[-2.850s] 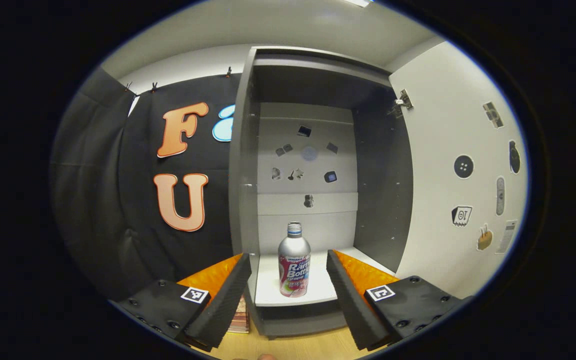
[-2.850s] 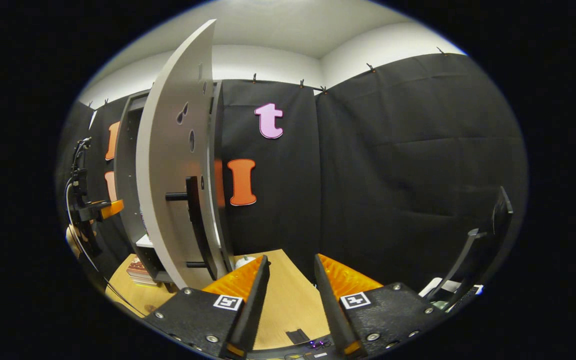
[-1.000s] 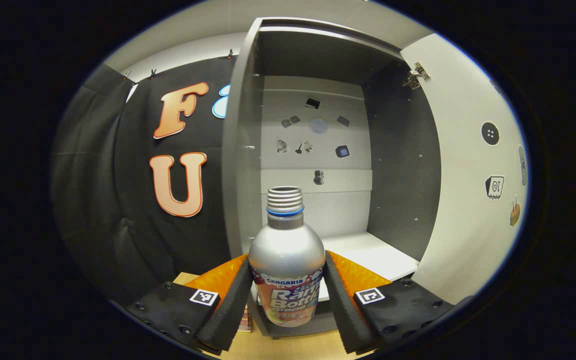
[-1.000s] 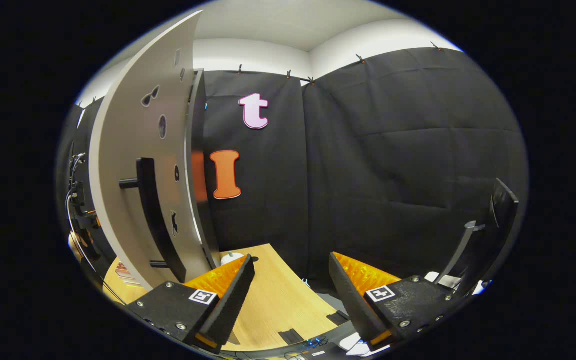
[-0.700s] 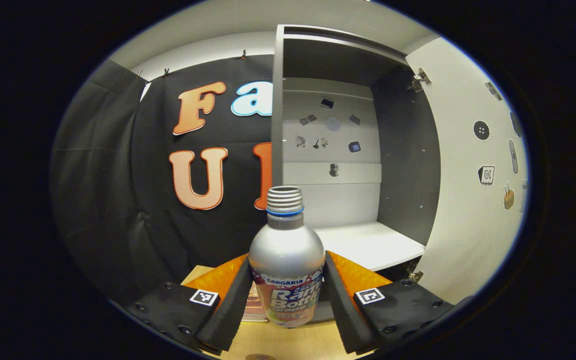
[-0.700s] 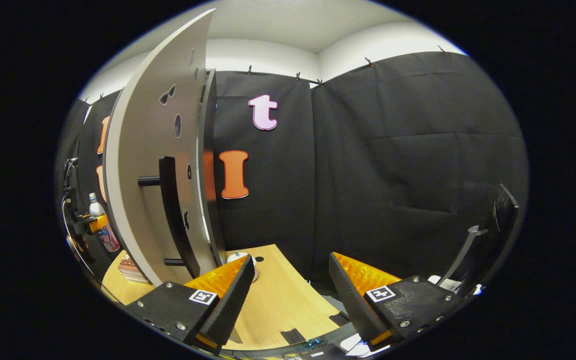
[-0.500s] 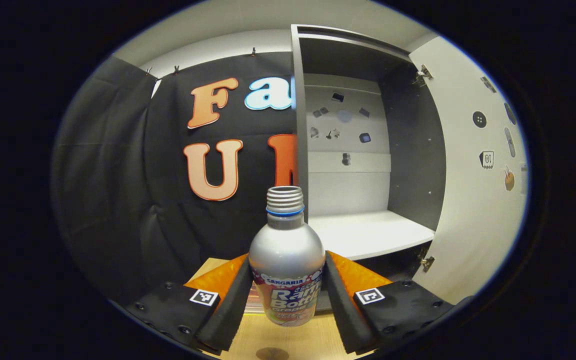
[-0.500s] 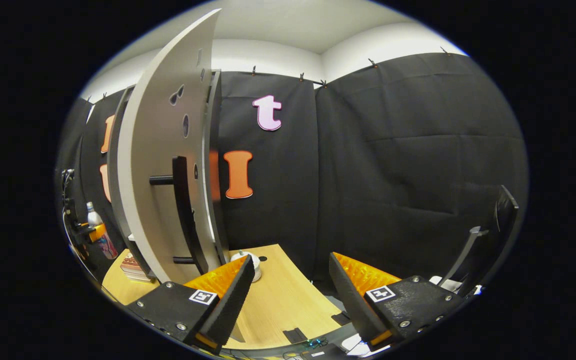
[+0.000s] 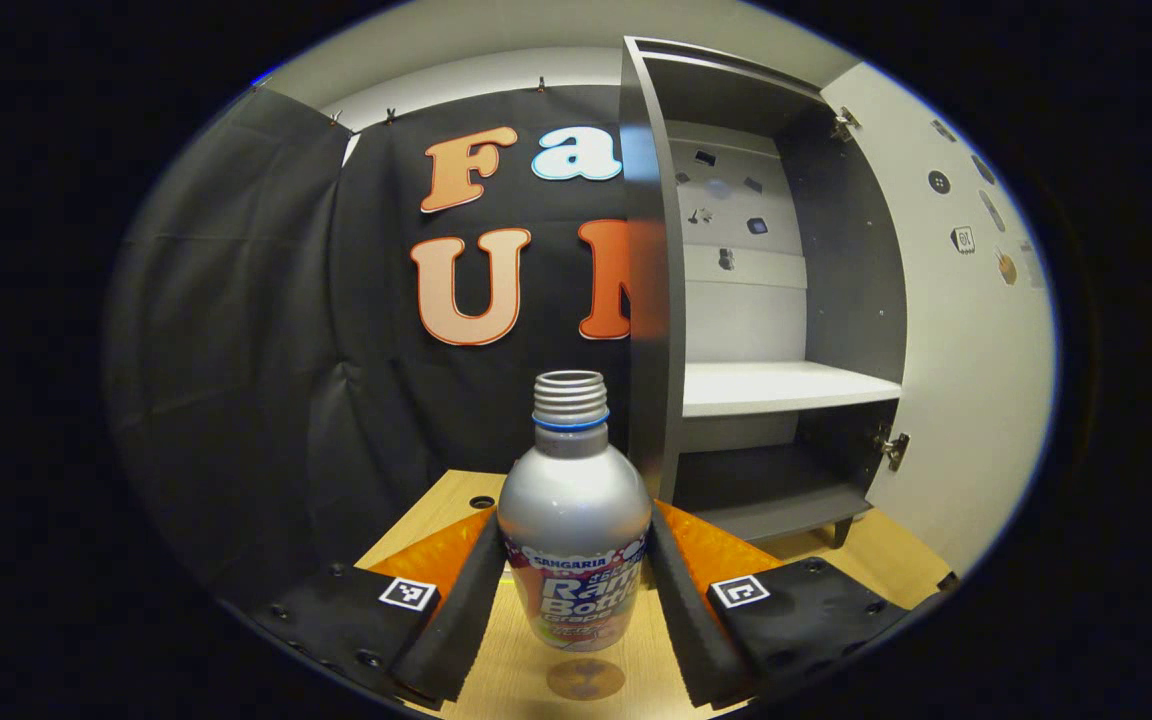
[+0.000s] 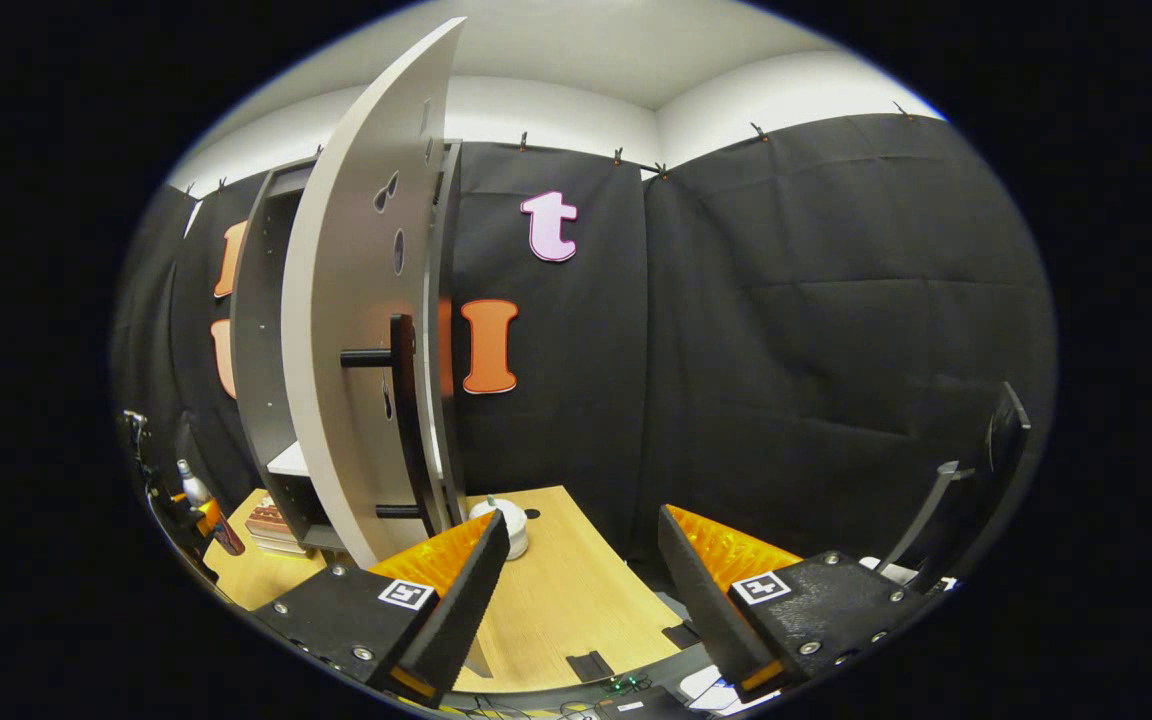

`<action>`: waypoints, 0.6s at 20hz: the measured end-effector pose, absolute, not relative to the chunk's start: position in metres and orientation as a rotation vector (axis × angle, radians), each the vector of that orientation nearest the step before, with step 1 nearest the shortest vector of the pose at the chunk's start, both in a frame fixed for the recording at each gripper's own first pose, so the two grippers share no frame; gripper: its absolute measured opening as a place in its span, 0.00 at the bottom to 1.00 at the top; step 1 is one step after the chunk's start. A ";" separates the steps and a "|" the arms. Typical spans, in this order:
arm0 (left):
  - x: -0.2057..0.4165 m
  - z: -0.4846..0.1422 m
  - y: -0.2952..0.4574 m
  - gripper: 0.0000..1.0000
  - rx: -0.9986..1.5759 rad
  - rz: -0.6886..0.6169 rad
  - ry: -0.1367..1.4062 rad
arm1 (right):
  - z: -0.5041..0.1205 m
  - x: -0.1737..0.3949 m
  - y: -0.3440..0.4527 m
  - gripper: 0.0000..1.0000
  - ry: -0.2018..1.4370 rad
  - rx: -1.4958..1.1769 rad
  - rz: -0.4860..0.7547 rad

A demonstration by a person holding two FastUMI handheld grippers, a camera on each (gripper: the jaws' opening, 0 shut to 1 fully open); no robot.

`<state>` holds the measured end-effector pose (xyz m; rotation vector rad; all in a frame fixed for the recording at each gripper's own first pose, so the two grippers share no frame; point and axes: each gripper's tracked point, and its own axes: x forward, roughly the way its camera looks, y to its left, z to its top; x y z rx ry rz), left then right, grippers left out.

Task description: Open the cabinet door with the right hand, grasp the bottle in the cabinet with the left hand and place it on the coaster, then close the cabinet door with the right hand.

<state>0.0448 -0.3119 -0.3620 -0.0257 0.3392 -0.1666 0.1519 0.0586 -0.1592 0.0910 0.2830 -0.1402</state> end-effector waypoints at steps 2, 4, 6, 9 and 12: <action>0.036 -0.384 -0.312 0.85 0.003 -0.178 0.344 | -0.159 0.151 0.058 0.93 0.287 0.087 -0.145; 0.027 -0.406 -0.314 0.85 0.026 -0.190 0.353 | -0.160 0.149 0.055 0.93 0.294 0.084 -0.158; 0.021 -0.428 -0.315 0.85 0.032 -0.190 0.369 | -0.160 0.148 0.057 0.93 0.298 0.102 -0.174; 0.016 -0.458 -0.317 0.85 0.006 -0.188 0.401 | -0.162 0.145 0.057 0.93 0.310 0.100 -0.196; 0.013 -0.485 -0.320 0.85 -0.013 -0.177 0.435 | -0.162 0.144 0.051 0.93 0.316 0.082 -0.217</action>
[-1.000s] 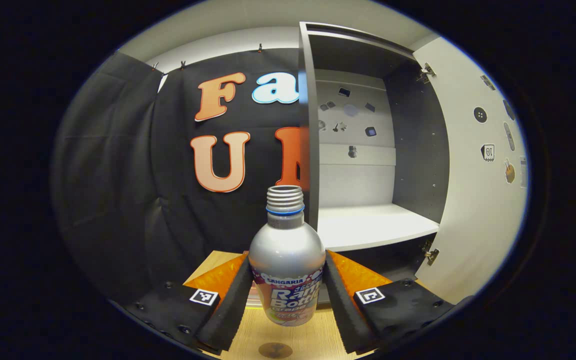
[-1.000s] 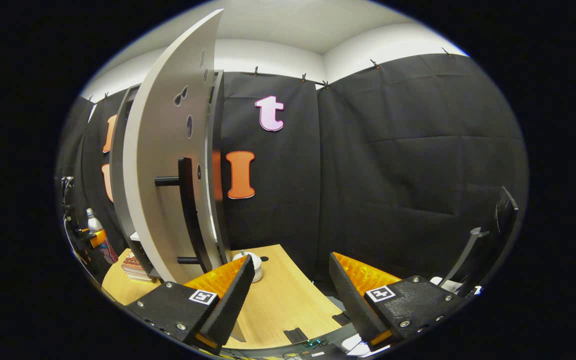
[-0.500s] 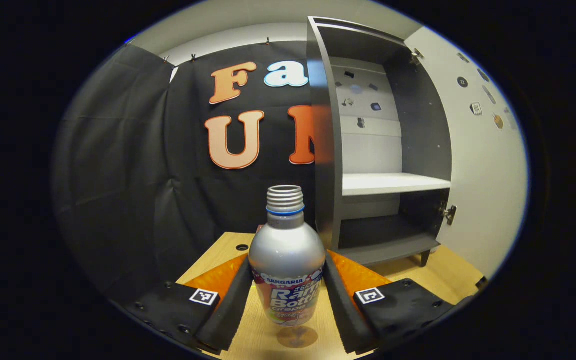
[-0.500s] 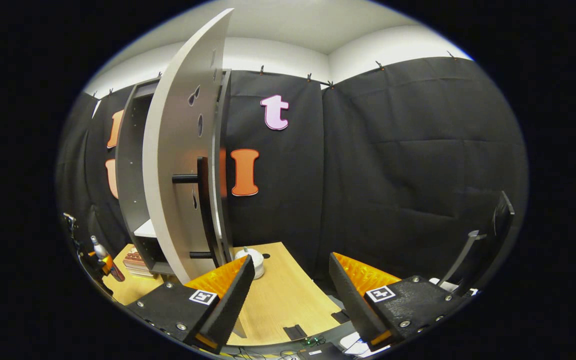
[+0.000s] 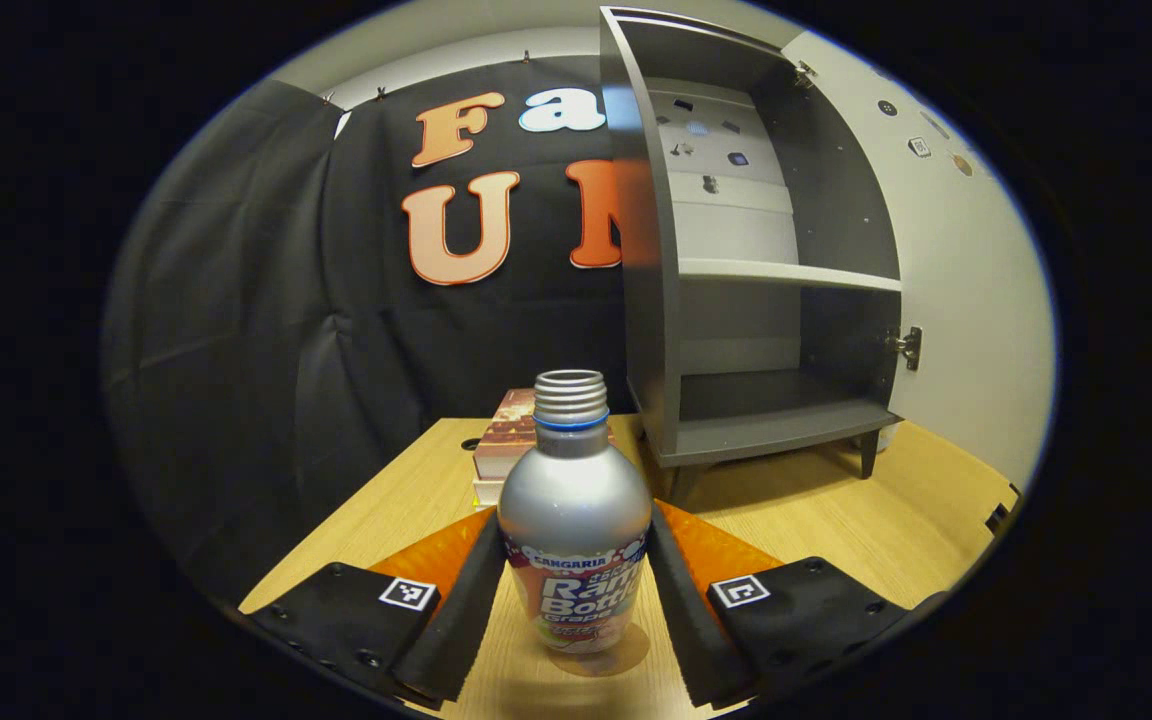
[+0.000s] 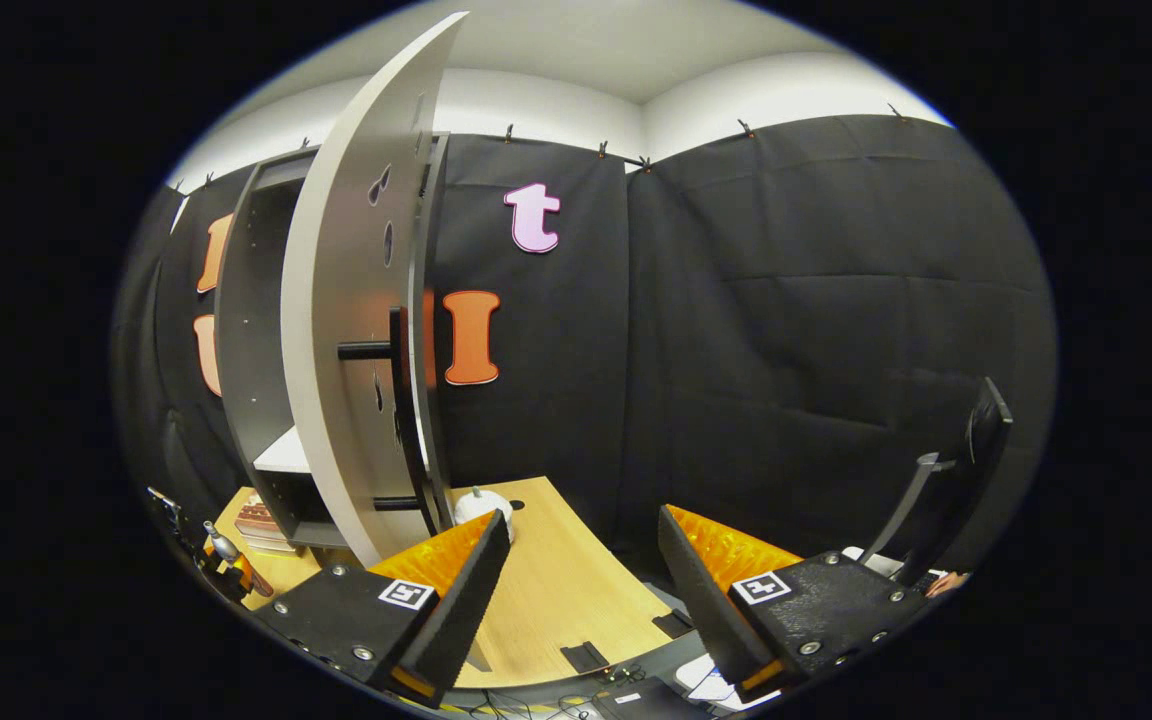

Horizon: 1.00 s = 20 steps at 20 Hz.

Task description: Open the cabinet door with the right hand, grasp the bottle in the cabinet with the left hand and place it on the coaster, then close the cabinet door with the right hand.

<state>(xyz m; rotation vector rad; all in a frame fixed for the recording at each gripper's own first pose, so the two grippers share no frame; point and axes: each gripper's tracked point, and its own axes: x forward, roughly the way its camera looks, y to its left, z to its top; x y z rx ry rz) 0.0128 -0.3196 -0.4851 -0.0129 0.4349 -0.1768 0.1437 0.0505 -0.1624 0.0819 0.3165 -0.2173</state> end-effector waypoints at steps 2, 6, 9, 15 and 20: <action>0.013 -0.498 -0.321 0.85 -0.038 -0.169 0.451 | -0.164 0.142 0.049 0.93 0.328 0.076 -0.231; 0.015 -0.510 -0.325 0.85 -0.054 -0.167 0.451 | -0.166 0.141 0.046 0.93 0.341 0.043 -0.236; 0.013 -0.521 -0.326 0.85 -0.057 -0.159 0.469 | -0.167 0.141 0.046 0.93 0.351 0.039 -0.235; 0.004 -0.529 -0.323 0.86 -0.049 -0.144 0.484 | -0.170 0.143 0.046 0.93 0.361 0.031 -0.232; -0.004 -0.534 -0.323 0.87 -0.007 -0.132 0.502 | -0.174 0.143 0.045 0.93 0.373 0.032 -0.228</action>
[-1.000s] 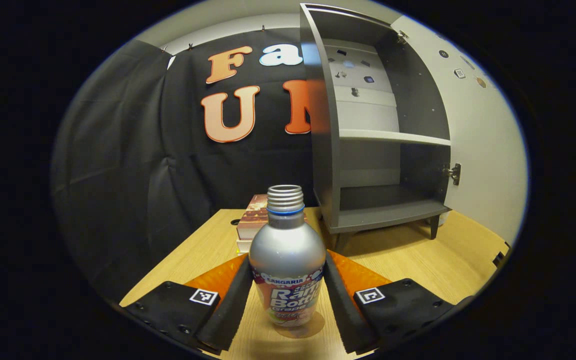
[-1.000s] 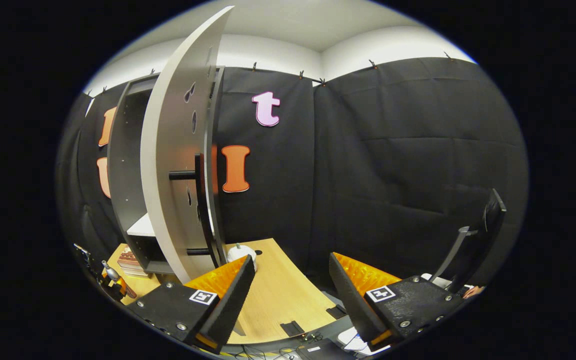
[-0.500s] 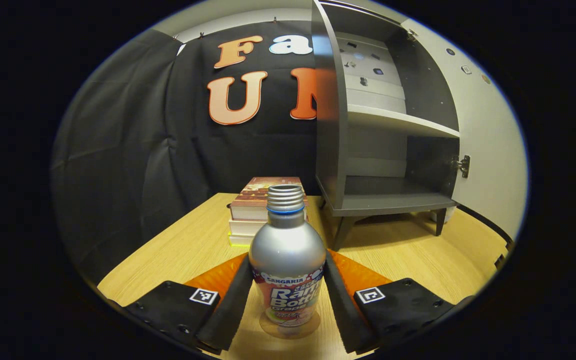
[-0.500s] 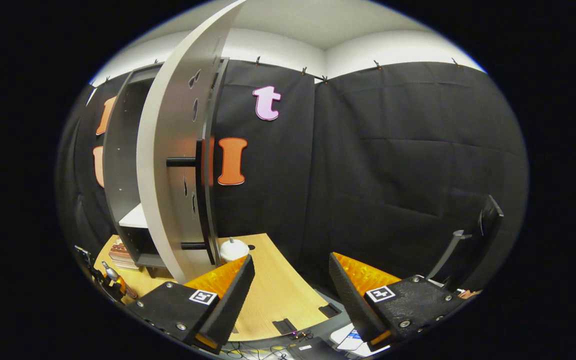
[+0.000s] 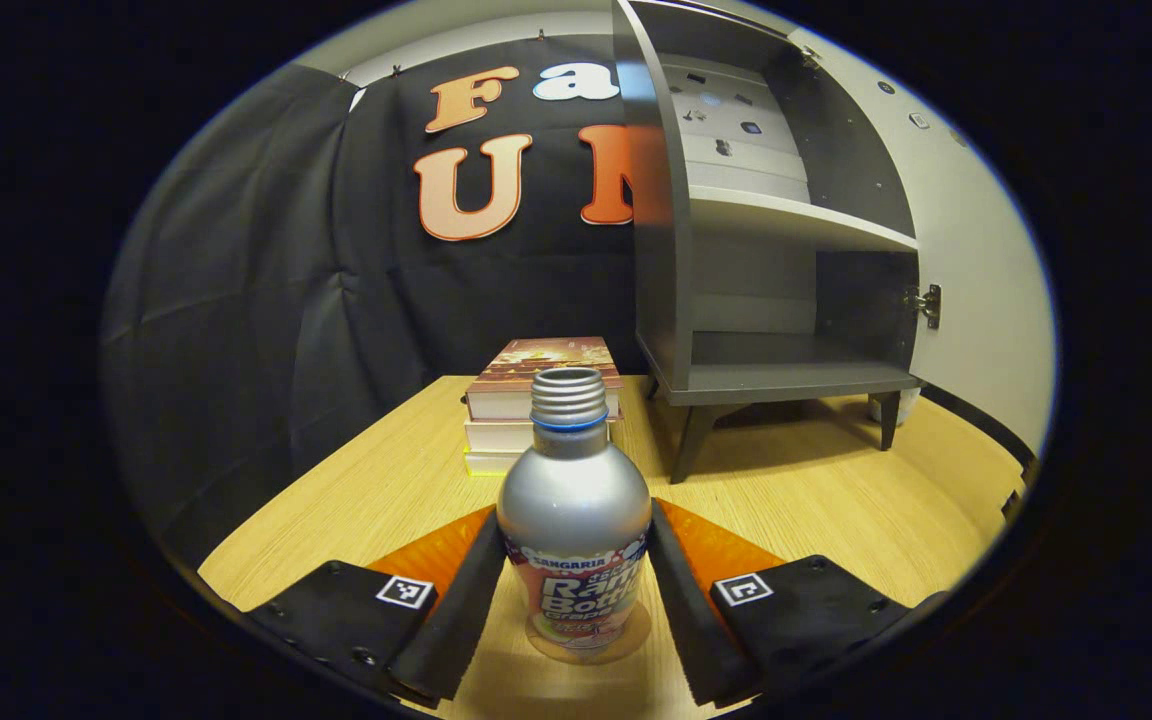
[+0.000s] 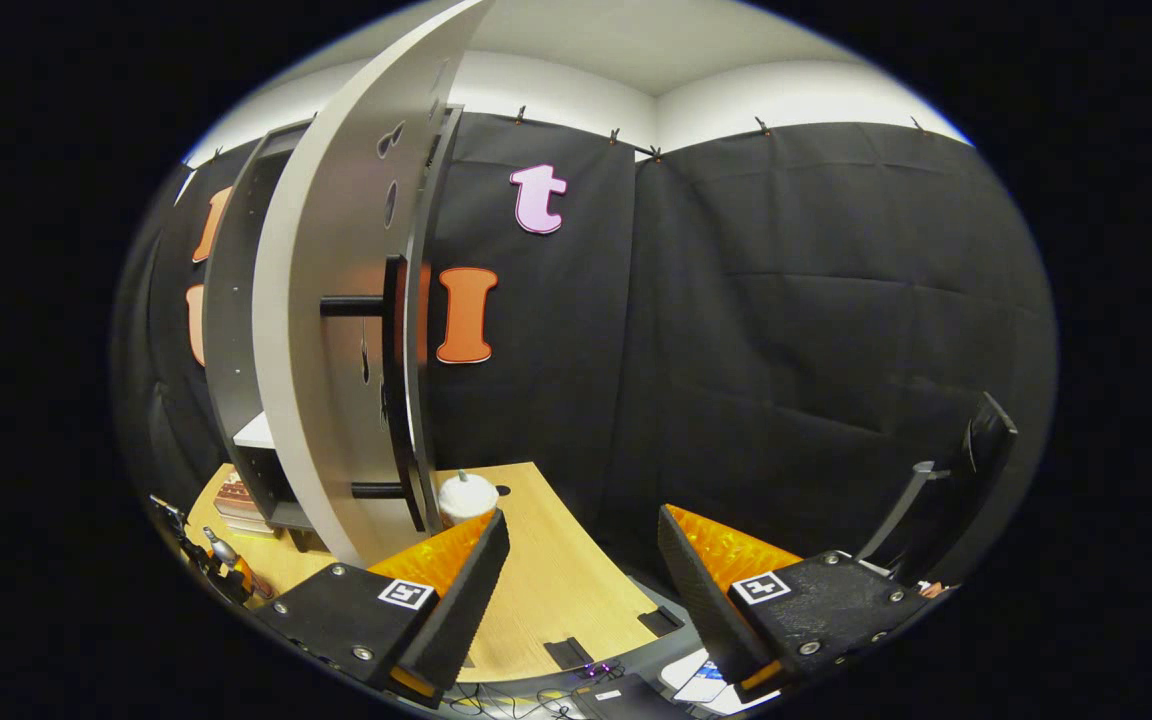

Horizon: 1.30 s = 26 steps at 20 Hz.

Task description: Open the cabinet door with the right hand, grasp the bottle in the cabinet with the left hand and place it on the coaster, then close the cabinet door with the right hand.

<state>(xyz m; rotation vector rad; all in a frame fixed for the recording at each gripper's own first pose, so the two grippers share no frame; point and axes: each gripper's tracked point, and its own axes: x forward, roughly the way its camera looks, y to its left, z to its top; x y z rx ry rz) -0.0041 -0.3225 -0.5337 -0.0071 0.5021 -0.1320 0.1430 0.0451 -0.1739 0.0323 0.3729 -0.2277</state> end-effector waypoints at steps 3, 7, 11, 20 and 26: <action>-0.007 -0.532 -0.325 0.88 -0.017 -0.121 0.517 | -0.177 0.140 0.046 0.93 0.389 0.035 -0.225; -0.011 -0.525 -0.325 0.92 -0.006 -0.113 0.540 | -0.182 0.139 0.045 0.93 0.409 0.025 -0.220; -0.015 -0.511 -0.327 1.00 0.001 -0.116 0.535 | -0.186 0.136 0.043 0.93 0.426 0.014 -0.211; -0.022 -0.426 -0.316 1.00 0.006 -0.115 0.471 | -0.200 0.134 0.057 0.93 0.464 0.045 -0.140; -0.024 -0.344 -0.298 1.00 0.044 -0.102 0.422 | -0.209 0.131 0.083 0.93 0.490 0.099 -0.042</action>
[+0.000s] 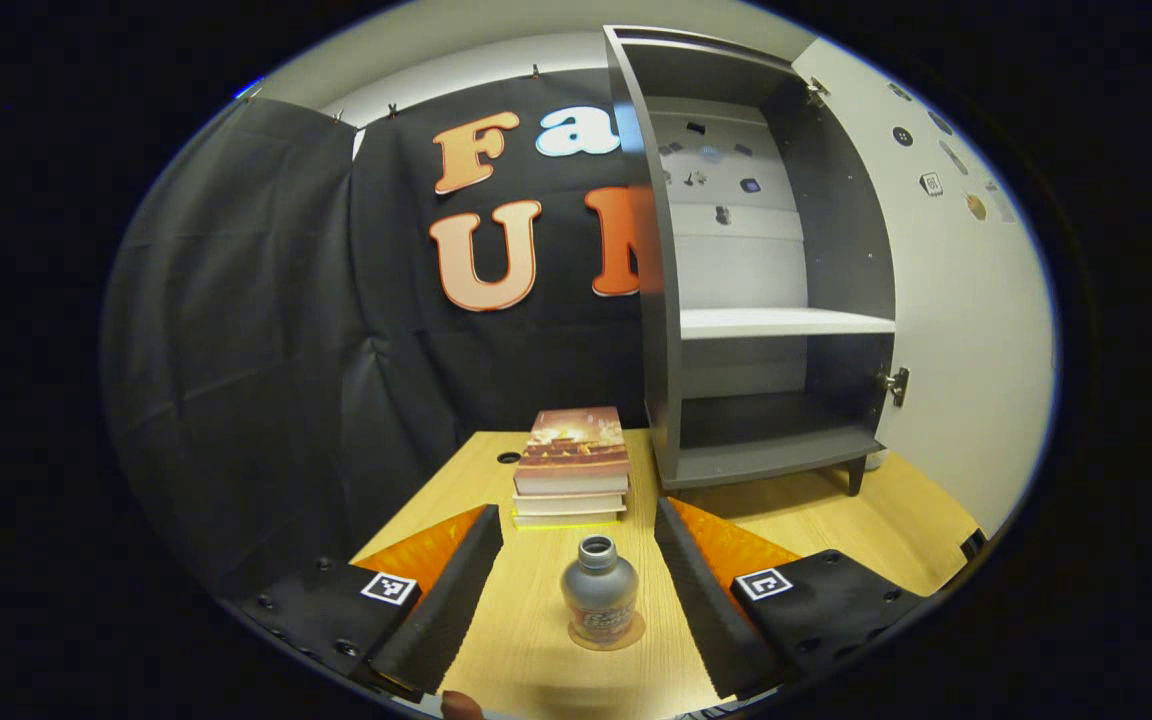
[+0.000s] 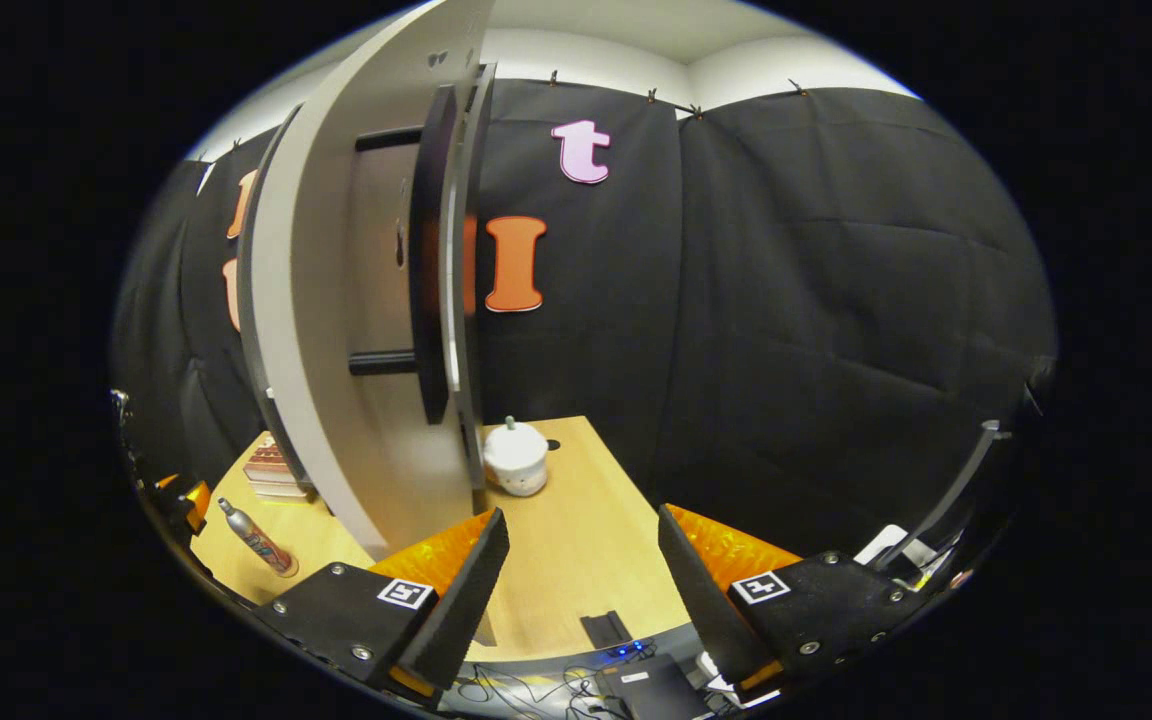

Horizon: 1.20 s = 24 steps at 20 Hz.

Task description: Open the cabinet door with the right hand, grasp the bottle in the cabinet with the left hand and place it on the coaster, then close the cabinet door with the right hand.

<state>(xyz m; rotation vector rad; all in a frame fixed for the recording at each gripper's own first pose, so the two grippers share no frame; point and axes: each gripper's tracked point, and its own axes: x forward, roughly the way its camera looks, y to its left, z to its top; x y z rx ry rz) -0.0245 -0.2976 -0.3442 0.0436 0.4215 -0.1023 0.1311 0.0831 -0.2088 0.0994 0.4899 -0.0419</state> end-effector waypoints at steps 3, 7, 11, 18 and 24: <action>-0.026 -0.301 -0.293 1.00 0.038 -0.113 0.407 | -0.210 0.132 0.088 0.92 0.484 0.121 -0.028; -0.020 -0.240 -0.283 0.99 0.025 -0.116 0.349 | -0.211 0.132 0.097 0.90 0.486 0.131 -0.012; -0.017 -0.196 -0.276 0.99 -0.009 -0.109 0.310 | -0.209 0.132 0.109 0.88 0.480 0.129 0.039; -0.006 -0.159 -0.246 0.99 -0.046 -0.069 0.312 | -0.208 0.129 0.156 0.87 0.486 0.180 0.197; 0.021 -0.121 -0.212 1.00 -0.047 -0.058 0.264 | -0.205 0.131 0.191 0.87 0.476 0.155 0.284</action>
